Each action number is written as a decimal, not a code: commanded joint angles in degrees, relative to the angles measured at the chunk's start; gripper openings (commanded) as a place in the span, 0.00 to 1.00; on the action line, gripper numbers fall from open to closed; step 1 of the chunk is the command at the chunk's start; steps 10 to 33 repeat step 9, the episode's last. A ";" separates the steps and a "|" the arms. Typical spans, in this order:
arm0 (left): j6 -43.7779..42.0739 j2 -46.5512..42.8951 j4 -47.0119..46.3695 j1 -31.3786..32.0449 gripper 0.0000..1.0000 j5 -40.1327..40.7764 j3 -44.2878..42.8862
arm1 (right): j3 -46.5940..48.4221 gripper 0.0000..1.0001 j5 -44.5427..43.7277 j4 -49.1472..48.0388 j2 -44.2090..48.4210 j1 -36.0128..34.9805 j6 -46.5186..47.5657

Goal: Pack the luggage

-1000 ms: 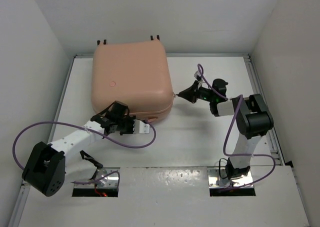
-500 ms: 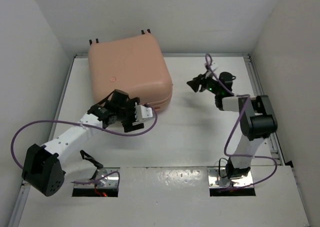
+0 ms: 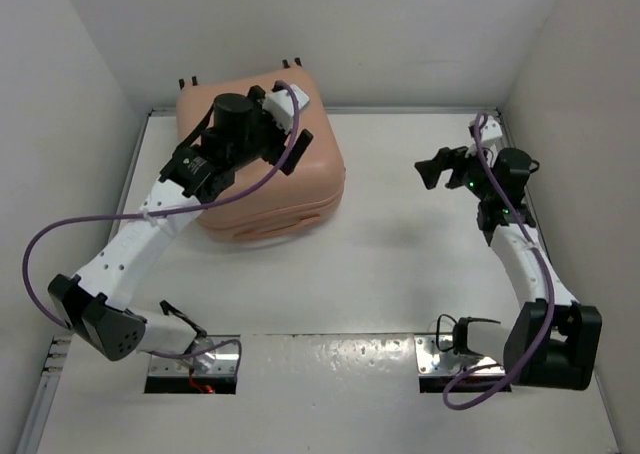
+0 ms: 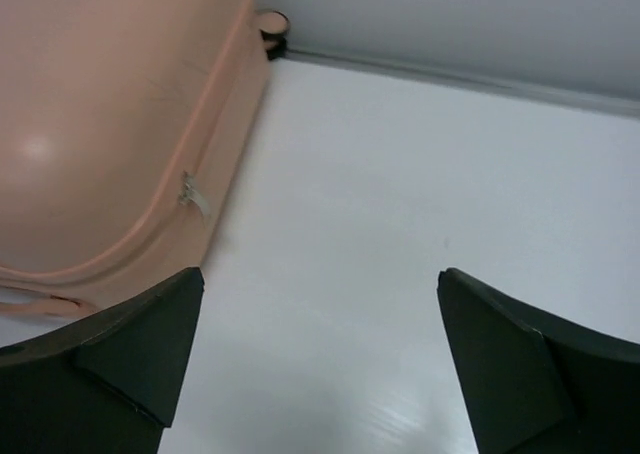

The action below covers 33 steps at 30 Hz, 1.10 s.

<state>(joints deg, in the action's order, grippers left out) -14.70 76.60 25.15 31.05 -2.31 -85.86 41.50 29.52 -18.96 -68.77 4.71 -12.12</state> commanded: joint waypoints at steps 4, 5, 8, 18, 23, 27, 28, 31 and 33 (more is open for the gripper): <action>11.26 6.44 8.42 -3.44 1.00 3.62 -3.25 | 2.72 1.00 -1.04 26.07 4.78 8.99 4.21; 13.10 7.76 9.99 -4.32 1.00 3.62 -4.65 | 2.54 1.00 -1.04 26.78 5.40 11.26 4.47; 16.18 9.36 9.40 -7.74 1.00 2.40 -3.27 | 0.61 1.00 -1.65 29.15 9.00 12.69 6.05; 16.71 9.36 8.44 -8.71 1.00 2.39 -2.39 | 0.26 1.00 -2.53 29.33 10.31 12.69 6.75; 16.71 9.36 8.44 -8.71 1.00 2.39 -2.39 | 0.26 1.00 -2.53 29.33 10.31 12.69 6.75; 16.71 9.36 8.44 -8.71 1.00 2.39 -2.39 | 0.26 1.00 -2.53 29.33 10.31 12.69 6.75; 16.71 9.36 8.44 -8.71 1.00 2.39 -2.39 | 0.26 1.00 -2.53 29.33 10.31 12.69 6.75; 16.71 9.36 8.44 -8.71 1.00 2.39 -2.39 | 0.26 1.00 -2.53 29.33 10.31 12.69 6.75; 16.71 9.36 8.44 -8.71 1.00 2.39 -2.39 | 0.26 1.00 -2.53 29.33 10.31 12.69 6.75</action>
